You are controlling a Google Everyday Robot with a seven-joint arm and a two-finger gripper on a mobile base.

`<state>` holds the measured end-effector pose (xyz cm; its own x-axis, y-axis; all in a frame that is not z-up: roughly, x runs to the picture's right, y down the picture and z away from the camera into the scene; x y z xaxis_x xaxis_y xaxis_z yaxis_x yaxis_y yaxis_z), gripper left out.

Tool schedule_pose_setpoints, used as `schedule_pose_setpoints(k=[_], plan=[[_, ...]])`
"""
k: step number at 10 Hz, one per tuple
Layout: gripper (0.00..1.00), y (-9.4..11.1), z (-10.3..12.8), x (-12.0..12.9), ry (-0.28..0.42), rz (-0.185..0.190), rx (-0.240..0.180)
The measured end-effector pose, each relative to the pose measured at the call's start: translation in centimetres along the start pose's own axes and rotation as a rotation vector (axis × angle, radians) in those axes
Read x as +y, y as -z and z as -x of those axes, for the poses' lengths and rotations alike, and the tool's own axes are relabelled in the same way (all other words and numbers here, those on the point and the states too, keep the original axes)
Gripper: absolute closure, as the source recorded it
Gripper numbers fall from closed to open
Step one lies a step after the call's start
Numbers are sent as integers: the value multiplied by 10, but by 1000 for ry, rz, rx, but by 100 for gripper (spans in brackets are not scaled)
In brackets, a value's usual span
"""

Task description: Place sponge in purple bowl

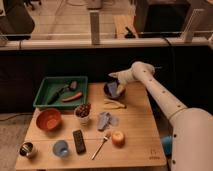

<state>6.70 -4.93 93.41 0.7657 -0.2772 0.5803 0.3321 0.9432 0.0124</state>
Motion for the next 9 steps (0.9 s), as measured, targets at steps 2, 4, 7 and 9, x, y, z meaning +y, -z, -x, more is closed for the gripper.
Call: schedule_pose_setpoints(k=[2, 4, 7, 9], plan=[[20, 3, 1, -1, 4, -9, -8], [20, 2, 1, -2, 5, -9, -9], [20, 2, 2, -2, 6, -9, -10], [20, 2, 2, -2, 6, -9, -10]])
